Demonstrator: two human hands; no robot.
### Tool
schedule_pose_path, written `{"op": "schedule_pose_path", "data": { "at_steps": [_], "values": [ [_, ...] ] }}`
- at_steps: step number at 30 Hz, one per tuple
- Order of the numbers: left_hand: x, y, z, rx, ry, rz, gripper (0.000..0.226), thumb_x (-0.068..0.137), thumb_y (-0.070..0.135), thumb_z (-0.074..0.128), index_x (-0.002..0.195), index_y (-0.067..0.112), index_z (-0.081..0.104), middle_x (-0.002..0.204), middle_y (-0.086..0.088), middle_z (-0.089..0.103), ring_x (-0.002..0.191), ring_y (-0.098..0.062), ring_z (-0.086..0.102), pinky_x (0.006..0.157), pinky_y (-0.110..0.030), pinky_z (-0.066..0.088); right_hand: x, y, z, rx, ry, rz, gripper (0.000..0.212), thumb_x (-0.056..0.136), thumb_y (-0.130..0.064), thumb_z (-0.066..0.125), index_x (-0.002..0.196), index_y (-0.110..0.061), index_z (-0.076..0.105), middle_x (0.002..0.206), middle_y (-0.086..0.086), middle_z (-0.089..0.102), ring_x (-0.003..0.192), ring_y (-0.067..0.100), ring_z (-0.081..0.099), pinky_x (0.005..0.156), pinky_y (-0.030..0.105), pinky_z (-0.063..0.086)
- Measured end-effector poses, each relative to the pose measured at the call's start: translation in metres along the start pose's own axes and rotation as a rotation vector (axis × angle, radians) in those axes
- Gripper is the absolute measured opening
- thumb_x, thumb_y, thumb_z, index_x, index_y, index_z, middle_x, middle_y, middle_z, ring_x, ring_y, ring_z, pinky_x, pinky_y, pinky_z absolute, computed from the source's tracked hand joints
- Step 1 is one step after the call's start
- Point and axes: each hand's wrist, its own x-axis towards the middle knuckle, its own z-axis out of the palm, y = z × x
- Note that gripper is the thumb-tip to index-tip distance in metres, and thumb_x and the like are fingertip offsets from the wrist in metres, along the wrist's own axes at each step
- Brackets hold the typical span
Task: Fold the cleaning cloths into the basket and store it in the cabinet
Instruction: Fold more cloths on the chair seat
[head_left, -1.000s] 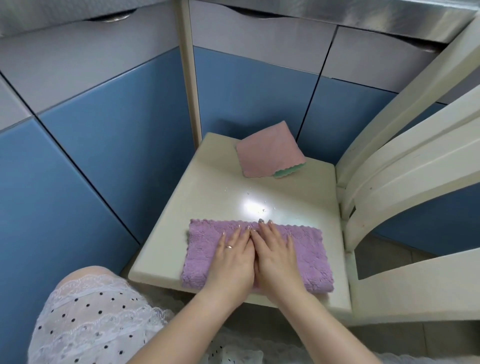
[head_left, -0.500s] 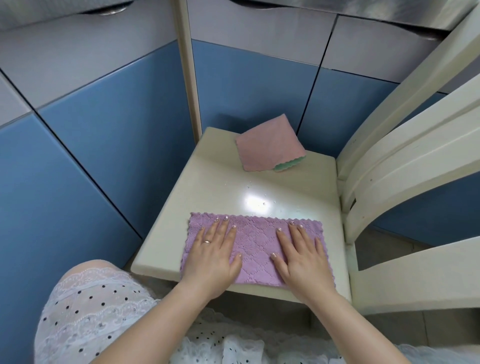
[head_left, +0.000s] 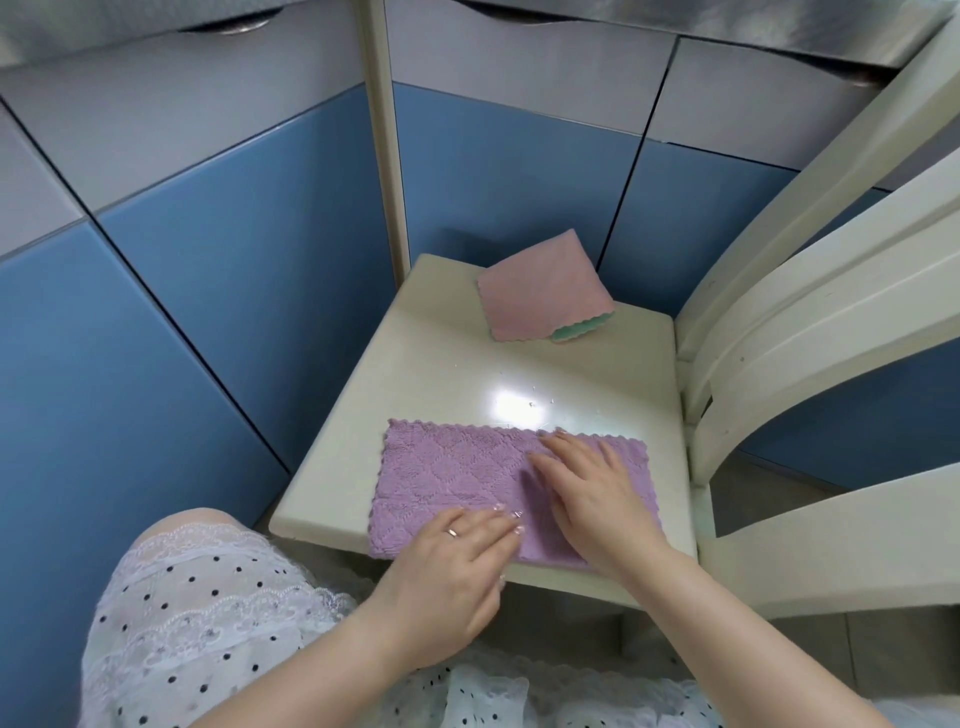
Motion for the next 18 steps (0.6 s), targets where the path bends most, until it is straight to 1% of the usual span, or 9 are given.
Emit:
{"op": "schedule_pose_path", "data": {
  "at_steps": [2,4,6,7,9,11,13,15,18],
  "values": [
    [0.001,0.005,0.005,0.017,-0.002,0.024,0.041,0.083,0.03,0.049,0.119,0.018,0.063,0.124,0.004,0.062,0.112,-0.013,0.057,0.094,-0.031,0.035,0.01,-0.007,-0.002,-0.029,-0.11,-0.091,0.047,0.079,-0.022,0.034,0.111,-0.021,0.068,0.12,0.002,0.065,0.111,0.024,0.062,0.092,0.058,0.045],
    [0.003,0.003,0.006,0.033,0.01,0.022,0.041,0.082,0.03,0.049,0.118,0.019,0.064,0.123,0.005,0.063,0.109,-0.013,0.058,0.092,-0.031,0.034,0.016,-0.008,-0.002,-0.041,-0.19,-0.141,0.06,0.08,-0.028,0.02,0.122,-0.022,0.063,0.131,0.001,0.058,0.121,0.022,0.055,0.101,0.059,0.034],
    [0.003,-0.004,0.007,0.058,0.008,0.006,0.041,0.081,0.03,0.05,0.117,0.019,0.065,0.123,0.006,0.063,0.109,-0.013,0.058,0.093,-0.033,0.034,0.018,-0.001,-0.003,-0.051,-0.197,-0.104,0.072,0.079,-0.034,0.006,0.133,-0.026,0.053,0.143,-0.001,0.047,0.131,0.022,0.044,0.11,0.057,0.02],
    [0.002,-0.01,0.008,0.075,-0.005,-0.01,0.041,0.081,0.03,0.049,0.118,0.02,0.064,0.124,0.007,0.062,0.111,-0.013,0.058,0.094,-0.035,0.034,0.017,0.003,-0.002,-0.079,-0.164,-0.092,0.069,0.08,-0.034,0.007,0.132,-0.027,0.053,0.141,-0.002,0.048,0.128,0.023,0.047,0.109,0.057,0.022],
    [-0.002,-0.023,0.005,0.11,-0.058,-0.054,0.043,0.082,0.034,0.049,0.122,0.022,0.062,0.129,0.007,0.06,0.118,-0.014,0.056,0.099,-0.041,0.035,0.011,0.009,-0.002,-0.155,-0.147,-0.066,0.055,0.083,-0.027,0.022,0.119,-0.029,0.063,0.125,-0.003,0.062,0.107,0.025,0.062,0.098,0.059,0.037],
    [-0.004,-0.036,0.0,0.156,-0.109,-0.093,0.046,0.084,0.039,0.046,0.124,0.024,0.06,0.132,0.006,0.058,0.122,-0.014,0.054,0.104,-0.047,0.039,0.006,0.015,-0.001,-0.236,-0.095,-0.048,0.044,0.081,-0.022,0.037,0.111,-0.029,0.068,0.11,-0.004,0.068,0.091,0.023,0.067,0.088,0.058,0.047],
    [-0.003,-0.048,-0.004,0.205,-0.154,-0.113,0.048,0.087,0.045,0.041,0.128,0.025,0.058,0.135,0.005,0.056,0.125,-0.017,0.053,0.102,-0.052,0.039,-0.001,0.02,0.002,-0.276,-0.014,-0.079,0.038,0.075,-0.016,0.058,0.109,-0.028,0.069,0.103,-0.002,0.068,0.086,0.024,0.066,0.087,0.058,0.048],
    [-0.001,-0.061,-0.007,0.26,-0.197,-0.103,0.052,0.091,0.052,0.034,0.132,0.026,0.053,0.137,0.004,0.054,0.127,-0.019,0.05,0.102,-0.055,0.038,-0.009,0.023,0.003,-0.272,0.044,-0.111,0.046,0.064,-0.013,0.074,0.108,-0.026,0.07,0.097,-0.001,0.066,0.082,0.025,0.065,0.088,0.058,0.049],
    [0.004,-0.08,-0.009,0.322,-0.259,-0.017,0.062,0.095,0.06,0.018,0.138,0.025,0.045,0.142,0.003,0.048,0.133,-0.022,0.044,0.104,-0.053,0.033,-0.025,0.025,0.003,-0.246,0.066,-0.155,0.046,0.061,-0.017,0.08,0.105,-0.023,0.071,0.091,-0.001,0.065,0.078,0.023,0.064,0.086,0.051,0.052]
  ]
}}
